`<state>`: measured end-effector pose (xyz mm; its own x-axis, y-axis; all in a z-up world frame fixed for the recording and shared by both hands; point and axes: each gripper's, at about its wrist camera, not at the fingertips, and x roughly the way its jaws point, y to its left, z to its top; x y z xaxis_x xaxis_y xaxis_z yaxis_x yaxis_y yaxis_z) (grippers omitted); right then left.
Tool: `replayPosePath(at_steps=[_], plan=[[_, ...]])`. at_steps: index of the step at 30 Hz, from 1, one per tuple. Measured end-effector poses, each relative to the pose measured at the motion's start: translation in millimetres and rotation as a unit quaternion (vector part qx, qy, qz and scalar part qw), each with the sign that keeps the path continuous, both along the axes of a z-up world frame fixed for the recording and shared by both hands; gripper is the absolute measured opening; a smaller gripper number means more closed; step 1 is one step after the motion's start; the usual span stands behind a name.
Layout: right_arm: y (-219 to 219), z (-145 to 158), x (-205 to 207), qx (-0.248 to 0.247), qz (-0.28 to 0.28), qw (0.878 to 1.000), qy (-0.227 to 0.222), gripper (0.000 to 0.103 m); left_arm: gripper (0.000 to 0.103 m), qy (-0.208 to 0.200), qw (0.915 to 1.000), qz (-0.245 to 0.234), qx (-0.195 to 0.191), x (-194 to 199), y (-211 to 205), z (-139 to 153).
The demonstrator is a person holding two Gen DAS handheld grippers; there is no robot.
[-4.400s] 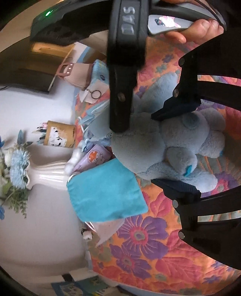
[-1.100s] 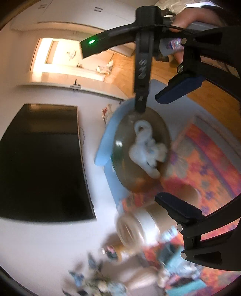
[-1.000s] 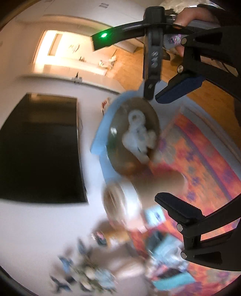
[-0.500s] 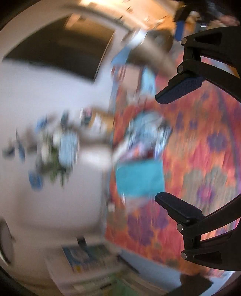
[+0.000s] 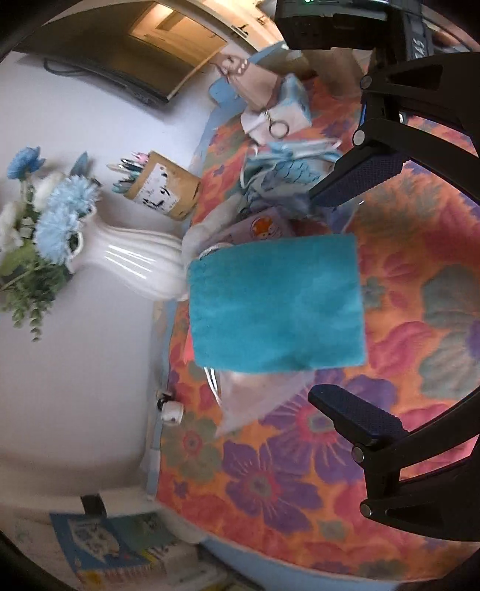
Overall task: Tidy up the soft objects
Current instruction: 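Grasp the teal drawstring pouch with the left tool while the right tool grasps the white Dafi package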
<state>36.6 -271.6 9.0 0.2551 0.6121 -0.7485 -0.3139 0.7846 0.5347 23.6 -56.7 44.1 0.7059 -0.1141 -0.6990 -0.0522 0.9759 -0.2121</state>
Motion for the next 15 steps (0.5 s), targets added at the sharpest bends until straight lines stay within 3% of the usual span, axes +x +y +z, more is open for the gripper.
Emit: replayPosePath(at_steps=[5, 12, 15], plan=[[5.7, -12.0, 16.8, 0.008, -0.04, 0.999, -0.011, 0.081, 0.097, -0.021, 0.9998, -0.006, -0.003, 15.6, -4.8, -9.8], [8.7, -16.1, 27.5, 0.059, -0.086, 0.994, -0.039, 0.081, 0.095, -0.026, 0.9989, 0.008, 0.037, 21.8, -8.7, -21.0], [11.7, -14.9, 26.6, 0.043, -0.09, 0.993, -0.058, 0.063, 0.064, -0.013, 0.9999, -0.005, 0.009, 21.6, -3.8, -27.7]])
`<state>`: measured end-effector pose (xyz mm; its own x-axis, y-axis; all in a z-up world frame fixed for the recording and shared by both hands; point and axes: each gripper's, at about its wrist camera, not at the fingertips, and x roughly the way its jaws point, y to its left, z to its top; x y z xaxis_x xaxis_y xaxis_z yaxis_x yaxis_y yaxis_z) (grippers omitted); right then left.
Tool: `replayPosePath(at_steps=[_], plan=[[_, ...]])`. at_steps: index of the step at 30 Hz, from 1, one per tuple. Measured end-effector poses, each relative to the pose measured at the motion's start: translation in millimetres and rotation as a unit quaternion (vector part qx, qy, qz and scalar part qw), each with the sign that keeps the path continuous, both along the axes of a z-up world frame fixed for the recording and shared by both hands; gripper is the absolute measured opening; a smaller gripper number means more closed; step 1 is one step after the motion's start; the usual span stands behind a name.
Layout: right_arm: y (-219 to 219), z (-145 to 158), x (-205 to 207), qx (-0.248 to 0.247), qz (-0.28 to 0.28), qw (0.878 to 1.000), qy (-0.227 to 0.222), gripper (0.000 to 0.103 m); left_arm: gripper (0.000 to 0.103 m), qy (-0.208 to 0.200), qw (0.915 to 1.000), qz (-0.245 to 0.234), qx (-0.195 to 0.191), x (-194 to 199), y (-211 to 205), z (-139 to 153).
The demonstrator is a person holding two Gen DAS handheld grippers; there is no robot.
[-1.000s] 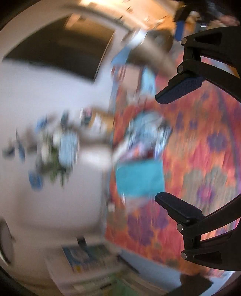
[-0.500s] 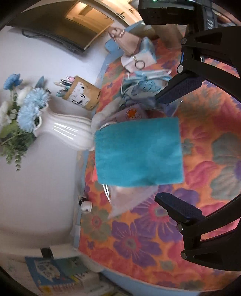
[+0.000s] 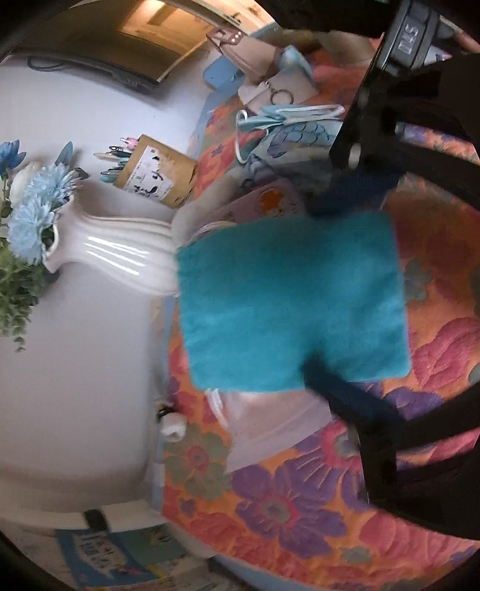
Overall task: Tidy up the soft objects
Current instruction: 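Grasp the teal drawstring pouch with the left tool while the right tool grasps the white Dafi package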
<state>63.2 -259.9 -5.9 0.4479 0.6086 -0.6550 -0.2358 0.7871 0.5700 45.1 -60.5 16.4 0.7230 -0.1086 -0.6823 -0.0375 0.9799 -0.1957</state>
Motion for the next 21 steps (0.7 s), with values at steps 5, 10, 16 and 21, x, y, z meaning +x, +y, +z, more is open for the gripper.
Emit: replayPosePath(at_steps=[5, 10, 16, 21], plan=[[-2.6, 3.7, -6.7, -0.001, -0.001, 1.0, -0.021, 0.053, 0.02, -0.011, 0.9992, -0.018, -0.035, -16.0, 3.5, 3.6], [-6.8, 13.1, -29.2, 0.016, 0.044, 0.998, -0.048, 0.051, 0.011, -0.024, 0.9971, -0.03, -0.065, -44.4, 7.2, 12.0], [-20.5, 19.3, -65.6, 0.005, 0.09, 0.995, -0.052, 0.051, 0.011, -0.016, 0.9982, -0.032, -0.048, -65.1, 8.1, 18.3], [-28.5, 13.2, -77.5, -0.033, 0.095, 0.994, -0.048, 0.051, 0.054, 0.025, 0.9996, -0.012, 0.004, -41.2, 6.9, 11.2]])
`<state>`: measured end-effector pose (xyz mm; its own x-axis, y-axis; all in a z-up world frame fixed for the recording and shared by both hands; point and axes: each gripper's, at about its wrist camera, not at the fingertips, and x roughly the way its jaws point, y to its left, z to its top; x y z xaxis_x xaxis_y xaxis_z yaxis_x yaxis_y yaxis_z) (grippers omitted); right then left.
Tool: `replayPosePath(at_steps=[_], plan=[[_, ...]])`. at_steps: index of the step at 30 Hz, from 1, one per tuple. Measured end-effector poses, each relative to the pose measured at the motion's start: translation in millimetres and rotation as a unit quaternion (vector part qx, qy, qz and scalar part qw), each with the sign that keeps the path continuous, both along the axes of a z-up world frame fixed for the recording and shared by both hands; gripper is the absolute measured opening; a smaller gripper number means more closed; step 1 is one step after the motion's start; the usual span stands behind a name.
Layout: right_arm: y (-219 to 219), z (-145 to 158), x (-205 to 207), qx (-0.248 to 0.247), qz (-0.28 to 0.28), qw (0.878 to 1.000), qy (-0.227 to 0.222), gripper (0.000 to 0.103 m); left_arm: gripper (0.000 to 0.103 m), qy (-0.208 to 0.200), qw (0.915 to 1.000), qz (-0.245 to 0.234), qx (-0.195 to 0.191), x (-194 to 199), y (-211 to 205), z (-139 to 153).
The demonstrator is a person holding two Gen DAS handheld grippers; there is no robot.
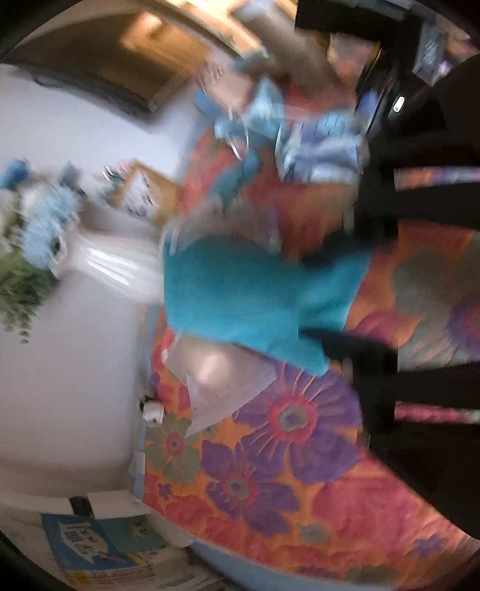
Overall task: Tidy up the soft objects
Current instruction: 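Grasp the teal drawstring pouch with the left tool while the right tool grasps the white Dafi package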
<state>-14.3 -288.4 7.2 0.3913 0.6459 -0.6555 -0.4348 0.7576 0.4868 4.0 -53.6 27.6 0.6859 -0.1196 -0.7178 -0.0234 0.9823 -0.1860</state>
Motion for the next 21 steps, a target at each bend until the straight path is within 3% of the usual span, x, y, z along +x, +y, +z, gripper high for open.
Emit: replayPosePath(at_steps=[1, 2, 4, 12, 13, 14, 15, 16, 21], plan=[[-1.6, -2.7, 0.2, -0.002, 0.0, 1.0, 0.003, 0.051, 0.072, 0.003, 0.9997, 0.014, 0.019, 7.3, 0.3, -1.7], [-2.9, -6.0, 1.2, 0.002, 0.002, 1.0, 0.01, 0.051, 0.074, -0.002, 0.9991, 0.024, 0.033, 12.2, 0.6, -2.2], [-5.3, -7.2, 1.6, 0.007, 0.004, 1.0, 0.009, 0.051, 0.074, -0.011, 0.9989, 0.018, 0.043, 20.4, 0.2, -2.8], [-6.9, -12.7, 5.5, 0.019, 0.012, 1.0, 0.015, 0.052, 0.073, 0.026, 0.9991, 0.013, 0.03, 53.7, 5.2, -22.2], [-7.1, -13.0, 6.4, 0.022, 0.012, 1.0, 0.017, 0.052, 0.06, 0.021, 0.9991, 0.016, 0.031, 52.0, 5.0, -23.9], [-7.1, -13.2, 7.1, 0.025, 0.012, 0.999, 0.019, 0.052, 0.04, 0.015, 0.9993, 0.015, 0.031, 49.5, 3.9, -23.4], [-8.3, -13.9, 8.3, 0.029, 0.012, 0.999, 0.021, 0.052, 0.029, 0.012, 0.9996, 0.006, 0.025, 47.1, 2.4, -21.9], [-9.7, -15.2, 9.4, 0.033, 0.012, 0.999, 0.025, 0.052, 0.01, 0.01, 0.9998, 0.001, 0.019, 44.6, 1.9, -20.5], [-10.7, -13.9, 8.9, 0.034, 0.013, 0.999, 0.023, 0.052, 0.007, -0.01, 0.9998, -0.014, -0.006, 13.0, -2.8, -5.9]])
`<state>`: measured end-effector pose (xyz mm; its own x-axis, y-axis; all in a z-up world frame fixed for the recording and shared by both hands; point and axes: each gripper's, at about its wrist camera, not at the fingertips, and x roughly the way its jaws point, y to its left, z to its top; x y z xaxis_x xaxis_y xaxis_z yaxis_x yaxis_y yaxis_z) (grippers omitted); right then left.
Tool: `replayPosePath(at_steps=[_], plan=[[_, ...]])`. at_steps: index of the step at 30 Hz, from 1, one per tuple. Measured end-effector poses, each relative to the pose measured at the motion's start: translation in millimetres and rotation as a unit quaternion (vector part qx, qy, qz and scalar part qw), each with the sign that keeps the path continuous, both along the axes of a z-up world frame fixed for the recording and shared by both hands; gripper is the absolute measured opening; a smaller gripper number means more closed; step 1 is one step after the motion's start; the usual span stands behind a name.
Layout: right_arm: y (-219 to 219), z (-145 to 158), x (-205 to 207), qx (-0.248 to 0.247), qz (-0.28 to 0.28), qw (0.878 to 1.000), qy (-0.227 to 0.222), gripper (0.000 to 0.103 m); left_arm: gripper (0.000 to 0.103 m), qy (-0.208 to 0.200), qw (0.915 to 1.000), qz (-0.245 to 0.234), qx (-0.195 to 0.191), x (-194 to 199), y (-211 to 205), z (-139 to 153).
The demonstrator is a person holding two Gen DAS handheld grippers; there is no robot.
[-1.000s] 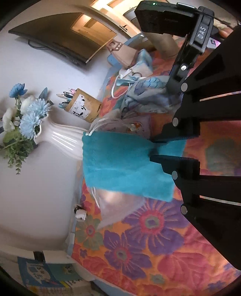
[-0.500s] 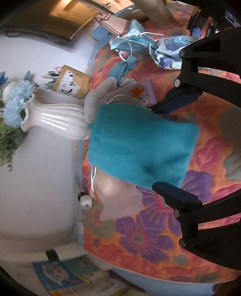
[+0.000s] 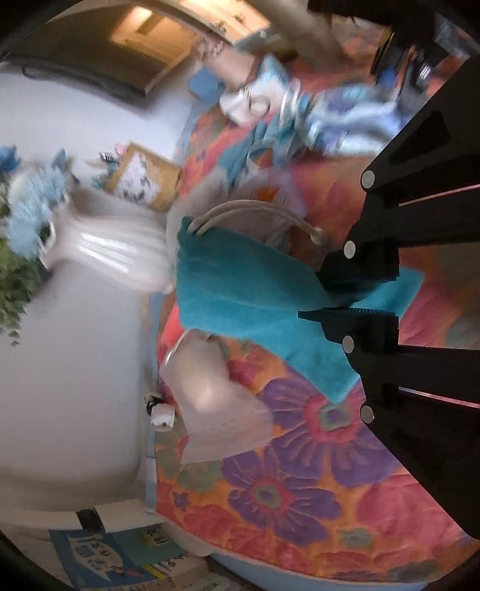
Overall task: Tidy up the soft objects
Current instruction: 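Grasp the teal drawstring pouch with the left tool while the right tool grasps the white Dafi package, then lift the teal pouch with the left tool while the right tool carries the Dafi package toward the basket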
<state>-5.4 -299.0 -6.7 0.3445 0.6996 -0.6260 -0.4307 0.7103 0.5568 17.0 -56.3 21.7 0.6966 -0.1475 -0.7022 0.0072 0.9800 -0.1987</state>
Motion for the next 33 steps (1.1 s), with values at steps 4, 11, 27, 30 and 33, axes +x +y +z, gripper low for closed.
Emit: replayPosePath(at_steps=[4, 11, 27, 30, 33], plan=[[1.7, 5.1, -5.5, 0.002, 0.006, 1.0, -0.015, 0.052, 0.007, 0.018, 0.9992, -0.028, -0.021, -44.2, -8.3, 16.0], [-5.4, 11.3, -15.7, -0.006, -0.001, 1.0, -0.017, 0.052, 0.009, 0.11, 0.9907, -0.081, -0.004, -84.5, -41.6, 5.1], [-4.6, 10.3, -18.9, -0.099, -0.043, 0.994, 0.004, 0.08, 0.083, 0.064, 0.9932, -0.082, 0.052, -55.7, -26.0, -22.1], [4.5, 9.7, -15.1, -0.119, -0.044, 0.992, 0.001, 0.08, 0.036, 0.049, 0.9923, -0.083, 0.077, -63.3, -35.8, -20.5], [14.9, 6.9, -11.4, -0.141, -0.05, 0.989, -0.004, 0.08, 0.022, 0.037, 0.991, -0.077, 0.103, -68.5, -46.4, -20.1]])
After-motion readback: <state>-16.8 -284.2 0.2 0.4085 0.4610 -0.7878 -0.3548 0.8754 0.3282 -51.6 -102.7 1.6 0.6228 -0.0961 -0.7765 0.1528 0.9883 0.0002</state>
